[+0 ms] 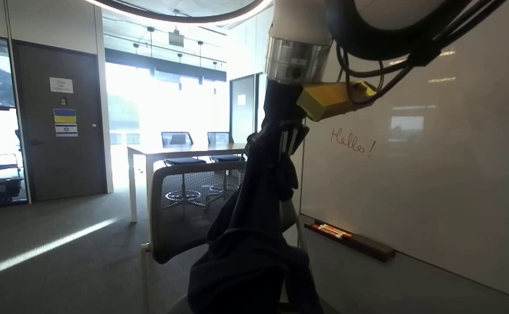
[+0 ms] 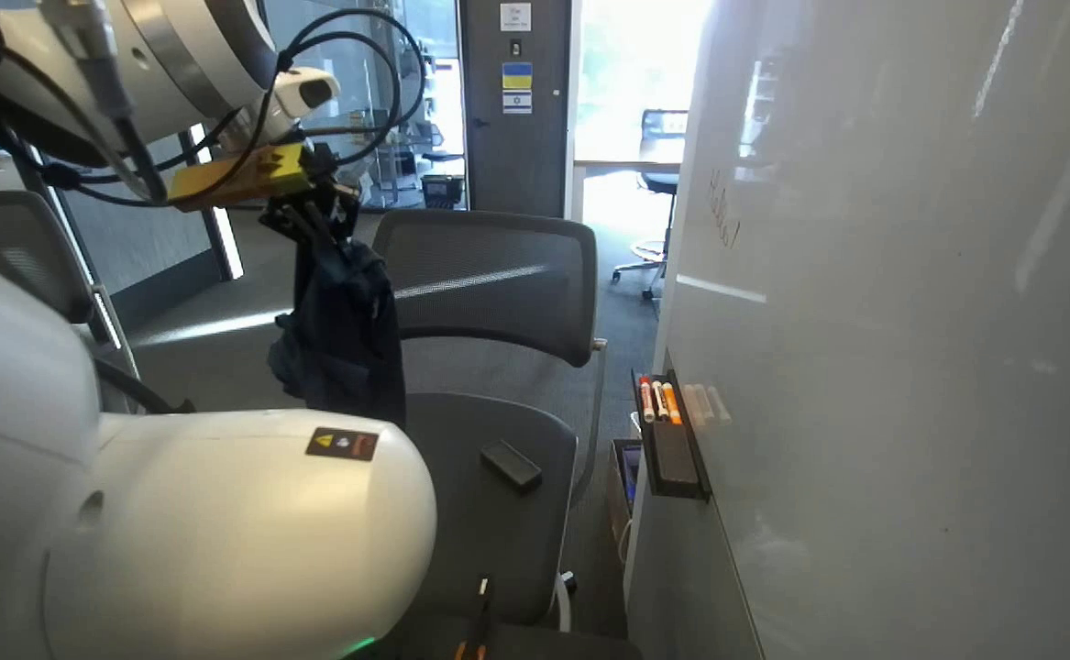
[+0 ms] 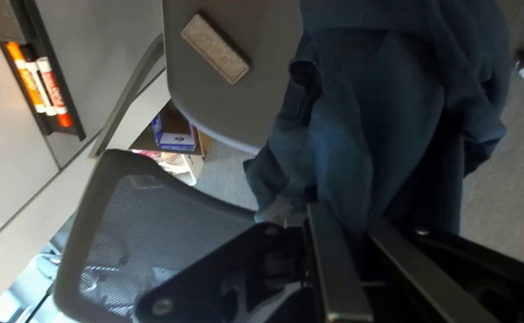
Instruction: Remove the clothes from the backrest of the chair and put them on the seat
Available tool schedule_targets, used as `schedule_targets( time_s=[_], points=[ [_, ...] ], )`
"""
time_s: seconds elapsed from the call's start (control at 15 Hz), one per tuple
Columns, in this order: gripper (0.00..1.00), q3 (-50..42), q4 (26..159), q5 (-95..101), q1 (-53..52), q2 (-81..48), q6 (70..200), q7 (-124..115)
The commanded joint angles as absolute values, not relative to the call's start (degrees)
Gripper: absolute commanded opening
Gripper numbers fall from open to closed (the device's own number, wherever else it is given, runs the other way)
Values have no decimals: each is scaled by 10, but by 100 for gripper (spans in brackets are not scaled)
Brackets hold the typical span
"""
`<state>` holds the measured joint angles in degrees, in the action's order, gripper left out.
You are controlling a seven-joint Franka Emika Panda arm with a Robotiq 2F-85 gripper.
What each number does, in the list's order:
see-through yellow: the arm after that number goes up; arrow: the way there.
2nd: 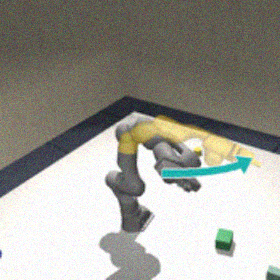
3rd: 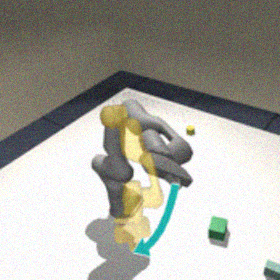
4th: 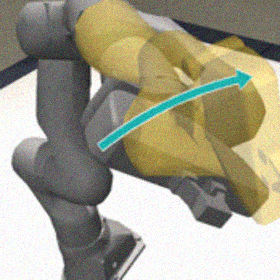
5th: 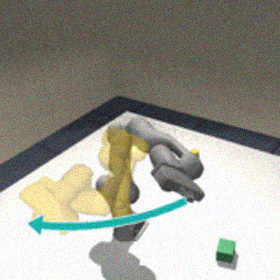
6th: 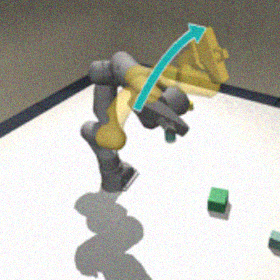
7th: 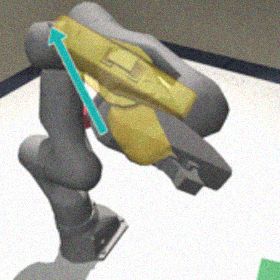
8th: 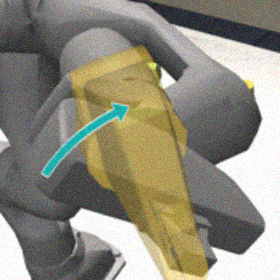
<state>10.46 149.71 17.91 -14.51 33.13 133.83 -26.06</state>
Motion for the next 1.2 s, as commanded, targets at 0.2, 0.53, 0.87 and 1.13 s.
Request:
schedule_targets(
  time_s=[0.2,0.53,0.87,1.13],
  points=[
    [5,130,1449,110,-119,161,1350,-164],
    [5,131,1395,160,-96,19,1387,-178],
    [5,111,1335,191,-109,-104,1479,-194],
    [5,113,1310,101,-107,-171,1490,-129]
  ],
)
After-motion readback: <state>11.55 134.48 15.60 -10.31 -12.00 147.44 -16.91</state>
